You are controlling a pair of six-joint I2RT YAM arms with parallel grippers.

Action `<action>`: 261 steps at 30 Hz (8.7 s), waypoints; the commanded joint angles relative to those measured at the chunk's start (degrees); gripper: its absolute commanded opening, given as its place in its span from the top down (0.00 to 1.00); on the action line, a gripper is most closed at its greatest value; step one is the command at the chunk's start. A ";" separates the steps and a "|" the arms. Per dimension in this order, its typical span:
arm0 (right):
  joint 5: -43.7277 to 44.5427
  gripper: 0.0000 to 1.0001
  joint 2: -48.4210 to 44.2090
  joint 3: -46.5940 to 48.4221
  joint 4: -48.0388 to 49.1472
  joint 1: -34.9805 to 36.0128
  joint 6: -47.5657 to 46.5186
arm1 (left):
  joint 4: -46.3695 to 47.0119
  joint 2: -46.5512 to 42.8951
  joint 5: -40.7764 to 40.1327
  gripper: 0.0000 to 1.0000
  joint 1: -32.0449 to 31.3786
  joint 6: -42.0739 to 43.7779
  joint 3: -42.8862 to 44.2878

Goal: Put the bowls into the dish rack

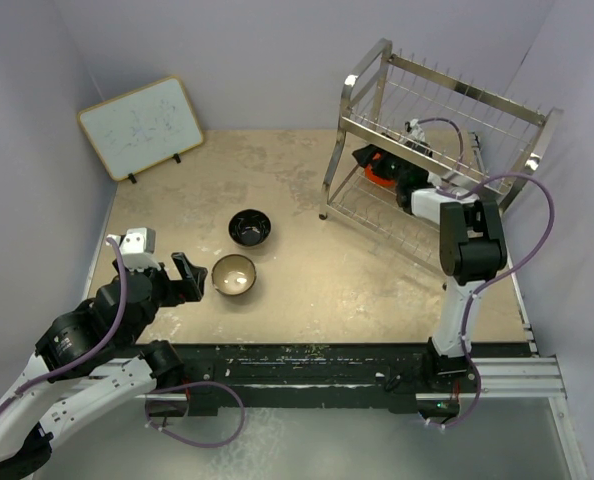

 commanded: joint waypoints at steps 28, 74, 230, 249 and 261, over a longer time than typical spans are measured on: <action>-5.67 0.27 -25.08 -30.90 19.03 3.68 4.39 | 1.08 -0.84 -0.42 0.01 -0.27 -0.54 0.28; 18.57 0.25 -18.61 -8.47 -18.76 53.94 -19.86 | 0.64 -3.30 -1.76 0.01 -0.27 -1.16 0.30; -36.98 1.00 -21.90 -29.81 42.88 0.69 38.90 | -0.65 -4.30 -3.22 0.01 -0.32 -2.47 0.57; -27.65 1.00 -3.34 -21.51 59.30 -5.61 50.39 | -0.77 -3.87 -3.18 0.01 -0.36 -2.60 0.57; -22.21 1.00 0.28 -22.55 60.22 -5.65 49.67 | -0.90 -3.51 -3.08 0.01 -0.35 -2.65 0.60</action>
